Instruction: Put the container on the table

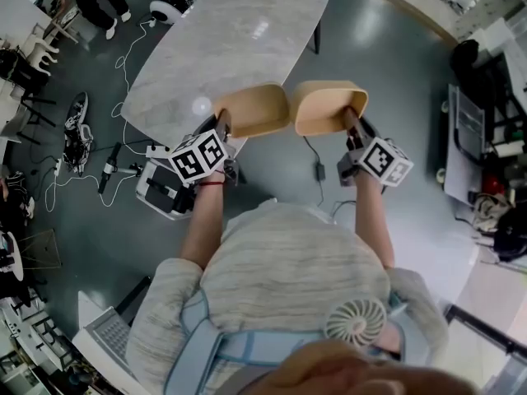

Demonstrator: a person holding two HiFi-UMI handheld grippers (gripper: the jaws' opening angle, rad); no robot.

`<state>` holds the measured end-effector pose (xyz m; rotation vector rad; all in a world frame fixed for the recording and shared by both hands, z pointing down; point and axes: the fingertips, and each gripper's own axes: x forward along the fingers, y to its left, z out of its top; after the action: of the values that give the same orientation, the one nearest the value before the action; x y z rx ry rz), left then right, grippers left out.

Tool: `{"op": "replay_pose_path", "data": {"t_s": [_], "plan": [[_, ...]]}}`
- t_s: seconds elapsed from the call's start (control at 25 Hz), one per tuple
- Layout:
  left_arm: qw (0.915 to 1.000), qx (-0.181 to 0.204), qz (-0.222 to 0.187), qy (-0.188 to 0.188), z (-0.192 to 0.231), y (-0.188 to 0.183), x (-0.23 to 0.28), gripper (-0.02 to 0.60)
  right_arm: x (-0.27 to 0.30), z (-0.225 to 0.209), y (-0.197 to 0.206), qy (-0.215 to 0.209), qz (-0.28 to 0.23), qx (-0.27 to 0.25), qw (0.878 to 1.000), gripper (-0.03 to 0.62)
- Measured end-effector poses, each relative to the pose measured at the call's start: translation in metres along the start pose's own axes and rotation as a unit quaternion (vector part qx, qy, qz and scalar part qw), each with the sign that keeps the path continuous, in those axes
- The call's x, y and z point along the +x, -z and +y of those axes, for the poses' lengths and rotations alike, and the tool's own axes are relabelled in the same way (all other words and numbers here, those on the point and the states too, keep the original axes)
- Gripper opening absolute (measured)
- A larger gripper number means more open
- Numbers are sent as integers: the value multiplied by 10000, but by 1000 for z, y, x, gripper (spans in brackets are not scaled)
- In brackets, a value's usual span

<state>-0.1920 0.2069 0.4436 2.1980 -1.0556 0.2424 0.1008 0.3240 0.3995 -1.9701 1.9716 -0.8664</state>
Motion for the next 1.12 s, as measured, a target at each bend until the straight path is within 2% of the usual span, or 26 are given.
{"op": "replay_pose_path", "data": {"t_s": [0.12, 0.4, 0.6, 0.84, 0.96, 1.12], "plan": [[10000, 34, 4, -2, 2, -4, 1, 32, 7, 0, 5, -71, 2, 162, 9998, 20], [10000, -4, 0, 18, 12, -12, 7, 32, 20, 13, -2, -55, 94, -151, 9998, 20], [10000, 28, -1, 6, 18, -23, 13, 32, 34, 15, 0, -127, 111, 111, 9998, 20], [9999, -49, -86, -31, 27, -37, 28, 32, 58, 18, -16, -132, 130, -103, 9998, 20], [9999, -83, -104, -77, 32, -47, 41, 32, 79, 13, -19, -238, 129, 107, 9996, 20], [9997, -92, -136, -200, 40, -64, 62, 32, 108, 8, -39, -160, 230, -286, 9992, 20]]}}
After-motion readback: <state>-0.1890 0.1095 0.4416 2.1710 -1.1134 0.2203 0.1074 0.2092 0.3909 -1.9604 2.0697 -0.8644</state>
